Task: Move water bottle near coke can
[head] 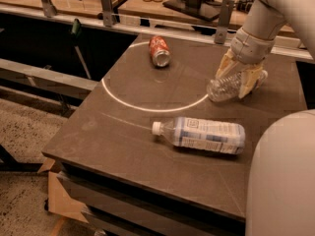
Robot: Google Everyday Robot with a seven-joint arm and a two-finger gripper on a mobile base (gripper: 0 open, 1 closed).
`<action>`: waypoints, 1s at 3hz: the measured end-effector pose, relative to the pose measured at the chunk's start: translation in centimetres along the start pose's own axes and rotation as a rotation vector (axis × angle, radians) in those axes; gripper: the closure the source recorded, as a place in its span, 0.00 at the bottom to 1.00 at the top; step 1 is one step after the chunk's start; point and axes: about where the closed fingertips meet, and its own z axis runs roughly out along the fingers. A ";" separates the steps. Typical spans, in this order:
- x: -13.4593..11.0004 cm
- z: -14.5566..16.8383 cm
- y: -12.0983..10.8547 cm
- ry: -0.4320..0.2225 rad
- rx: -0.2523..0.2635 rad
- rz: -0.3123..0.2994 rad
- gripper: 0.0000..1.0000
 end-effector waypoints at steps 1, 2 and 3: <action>0.5 0.3 -0.7 -0.004 0.002 0.008 0.69; 0.4 -1.7 -0.6 0.001 0.110 0.052 0.92; -1.1 -5.3 -1.0 0.076 0.239 0.030 1.00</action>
Offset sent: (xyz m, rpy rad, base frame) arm -0.0193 -0.0103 0.0661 0.1532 -0.1940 -0.1492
